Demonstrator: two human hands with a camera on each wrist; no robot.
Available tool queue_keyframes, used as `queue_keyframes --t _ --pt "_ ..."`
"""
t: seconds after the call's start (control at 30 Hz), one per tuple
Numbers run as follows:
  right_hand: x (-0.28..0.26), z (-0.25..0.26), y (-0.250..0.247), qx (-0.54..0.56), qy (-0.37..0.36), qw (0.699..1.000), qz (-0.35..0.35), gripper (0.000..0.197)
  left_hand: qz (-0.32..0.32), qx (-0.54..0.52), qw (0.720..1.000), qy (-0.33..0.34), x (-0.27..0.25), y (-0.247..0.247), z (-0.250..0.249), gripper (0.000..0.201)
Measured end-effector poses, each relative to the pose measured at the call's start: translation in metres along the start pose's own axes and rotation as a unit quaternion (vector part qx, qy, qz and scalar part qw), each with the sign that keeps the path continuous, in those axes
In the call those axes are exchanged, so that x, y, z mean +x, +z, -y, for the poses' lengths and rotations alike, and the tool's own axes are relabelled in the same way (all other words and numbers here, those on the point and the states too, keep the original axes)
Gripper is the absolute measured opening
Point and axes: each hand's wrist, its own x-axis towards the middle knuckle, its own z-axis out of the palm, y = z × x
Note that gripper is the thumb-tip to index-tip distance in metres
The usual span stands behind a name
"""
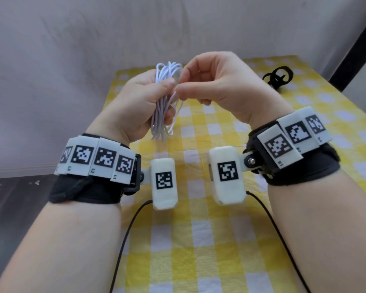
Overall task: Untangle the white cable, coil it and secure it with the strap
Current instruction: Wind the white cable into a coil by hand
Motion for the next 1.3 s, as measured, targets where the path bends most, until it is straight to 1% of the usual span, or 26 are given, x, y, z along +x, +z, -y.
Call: queue_keyframes --t 0.07,0.13,0.2,0.23,0.3,0.33,0.4,0.43,0.47,0.53,0.57,0.6,0.67,0.73,0.77,0.8,0.87,0.93,1.0,1.13,1.2,1.23,1.27,1.3 --pt "0.000 -0.001 -0.003 0.011 -0.011 1.000 -0.021 0.014 0.019 -0.027 0.999 -0.029 0.001 -0.001 -0.001 0.019" --pt "0.003 -0.004 -0.004 0.019 -0.019 0.997 -0.067 0.017 0.037 -0.049 0.996 -0.061 0.002 -0.002 -0.002 0.023" --pt "0.007 -0.008 -0.002 0.003 -0.031 0.993 -0.113 0.023 0.055 -0.062 0.992 -0.092 0.003 -0.003 -0.001 0.028" --pt "0.008 -0.009 -0.001 -0.006 -0.038 0.992 -0.123 0.024 0.069 -0.065 0.990 -0.105 0.003 -0.003 -0.001 0.034" --pt "0.010 -0.009 0.002 -0.008 -0.048 0.993 -0.106 0.021 0.098 -0.066 0.986 -0.115 0.003 -0.002 0.000 0.043" --pt "0.010 -0.010 0.003 -0.005 -0.051 0.995 -0.087 0.019 0.108 -0.066 0.985 -0.113 0.002 -0.002 0.001 0.041" --pt "0.010 -0.009 0.005 -0.018 -0.057 0.996 -0.065 0.015 0.128 -0.075 0.983 -0.110 0.001 -0.003 0.000 0.028" --pt "0.010 -0.010 0.005 -0.038 -0.059 0.995 -0.073 0.013 0.138 -0.089 0.980 -0.116 0.001 -0.005 0.000 0.021" --pt "0.011 -0.011 0.004 -0.061 -0.059 0.992 -0.090 0.013 0.150 -0.108 0.975 -0.127 0.001 -0.006 0.000 0.019" --pt "0.012 -0.014 0.001 -0.078 -0.048 0.989 -0.119 0.010 0.177 -0.157 0.959 -0.154 0.000 -0.008 0.000 0.022" --pt "0.012 -0.015 -0.001 -0.078 -0.040 0.988 -0.123 0.011 0.194 -0.184 0.950 -0.163 0.000 -0.007 0.000 0.024" --pt "0.012 -0.016 -0.002 -0.072 -0.031 0.990 -0.118 0.018 0.211 -0.211 0.939 -0.170 0.000 -0.007 0.001 0.026" --pt "0.012 -0.016 -0.002 -0.052 0.000 0.995 -0.086 0.038 0.244 -0.265 0.915 -0.183 0.001 -0.006 0.001 0.028" --pt "0.010 -0.015 0.000 -0.053 0.030 0.997 -0.053 0.050 0.267 -0.310 0.890 -0.199 0.002 -0.007 0.000 0.027" --pt "0.010 -0.016 0.000 -0.056 0.028 0.997 -0.045 0.052 0.267 -0.316 0.887 -0.204 0.001 -0.008 0.000 0.026" --pt "0.009 -0.017 0.001 -0.057 0.020 0.997 -0.041 0.053 0.256 -0.305 0.893 -0.208 0.001 -0.008 0.000 0.026" --pt "0.008 -0.018 0.000 -0.066 0.018 0.997 -0.047 0.051 0.218 -0.258 0.917 -0.212 0.002 -0.006 -0.001 0.027" --pt "0.008 -0.018 -0.001 -0.076 0.037 0.995 -0.059 0.048 0.191 -0.218 0.931 -0.221 0.004 -0.002 -0.004 0.031" --pt "0.008 -0.018 -0.005 -0.091 0.051 0.992 -0.071 0.049 0.169 -0.181 0.940 -0.234 0.009 0.005 -0.008 0.038" --pt "0.013 -0.017 -0.020 -0.131 0.081 0.983 -0.103 0.052 0.127 -0.138 0.950 -0.252 0.019 0.021 -0.016 0.038" --pt "0.017 -0.022 -0.035 -0.174 0.102 0.968 -0.147 0.056 0.111 -0.130 0.952 -0.256 0.025 0.027 -0.019 0.039" --pt "0.020 -0.028 -0.045 -0.206 0.113 0.957 -0.171 0.055 0.102 -0.129 0.952 -0.258 0.029 0.029 -0.020 0.039" --pt "0.023 -0.036 -0.057 -0.246 0.134 0.941 -0.188 0.050 0.095 -0.131 0.952 -0.260 0.031 0.031 -0.021 0.040" --pt "0.024 -0.045 -0.068 -0.298 0.169 0.919 -0.197 0.045 0.089 -0.134 0.952 -0.262 0.035 0.033 -0.021 0.040"
